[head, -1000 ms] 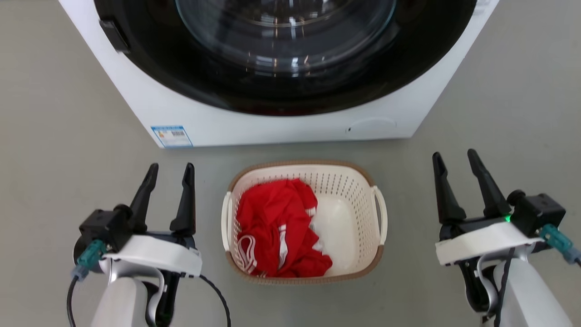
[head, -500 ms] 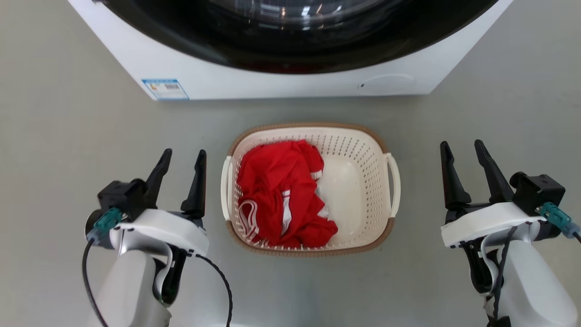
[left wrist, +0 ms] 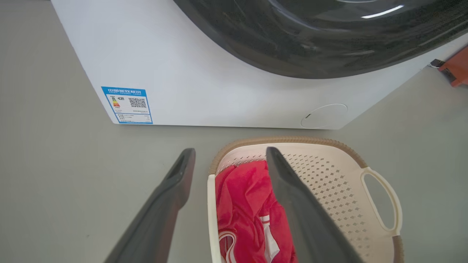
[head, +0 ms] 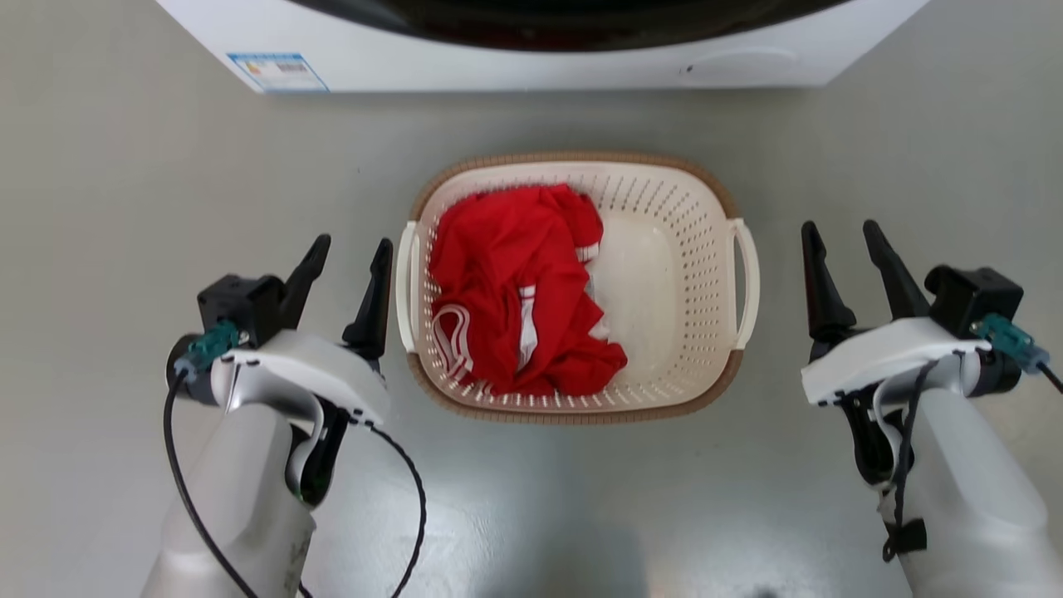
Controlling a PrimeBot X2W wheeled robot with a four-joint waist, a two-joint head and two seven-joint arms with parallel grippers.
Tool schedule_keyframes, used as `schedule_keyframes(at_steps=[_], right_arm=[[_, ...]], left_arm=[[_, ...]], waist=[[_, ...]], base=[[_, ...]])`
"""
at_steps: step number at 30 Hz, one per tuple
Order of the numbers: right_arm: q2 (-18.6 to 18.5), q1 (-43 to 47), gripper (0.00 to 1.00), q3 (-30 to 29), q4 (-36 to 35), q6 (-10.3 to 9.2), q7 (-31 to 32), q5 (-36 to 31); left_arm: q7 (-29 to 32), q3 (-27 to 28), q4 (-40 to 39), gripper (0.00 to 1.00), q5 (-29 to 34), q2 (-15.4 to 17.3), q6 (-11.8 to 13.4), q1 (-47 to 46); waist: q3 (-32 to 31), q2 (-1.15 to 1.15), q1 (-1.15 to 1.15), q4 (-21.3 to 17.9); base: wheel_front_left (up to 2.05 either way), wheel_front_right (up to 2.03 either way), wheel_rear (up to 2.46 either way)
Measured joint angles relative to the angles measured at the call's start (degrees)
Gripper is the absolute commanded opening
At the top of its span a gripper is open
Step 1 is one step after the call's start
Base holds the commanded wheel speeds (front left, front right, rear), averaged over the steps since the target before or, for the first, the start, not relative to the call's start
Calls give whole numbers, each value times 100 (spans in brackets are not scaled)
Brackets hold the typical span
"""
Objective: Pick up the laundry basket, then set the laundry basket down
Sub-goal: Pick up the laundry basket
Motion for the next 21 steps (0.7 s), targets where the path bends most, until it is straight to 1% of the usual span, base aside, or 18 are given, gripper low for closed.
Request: schedule_keyframes(at_steps=[4, 5, 12, 21], right_arm=[[4, -248, 100, 67, 250, 0, 0, -1], [7, -376, 100, 103, 430, 0, 0, -1], [36, -873, 100, 222, 949, 0, 0, -2], [93, -1355, 100, 358, 1423, 1, 0, 10]], left_arm=[[0, -130, 202, 100, -68, 20, 0, -257], [0, -197, 339, 100, -103, 22, 0, -386], [0, -403, 935, 100, -319, 71, 0, -865], [0, -627, 1395, 100, -695, 69, 0, -1414]], waist=[[255, 0, 0, 6], [380, 0, 0, 11], [787, 0, 0, 14], [1241, 0, 0, 50]], base=[[0, 0, 0], [0, 0, 0], [0, 0, 0], [0, 0, 0]])
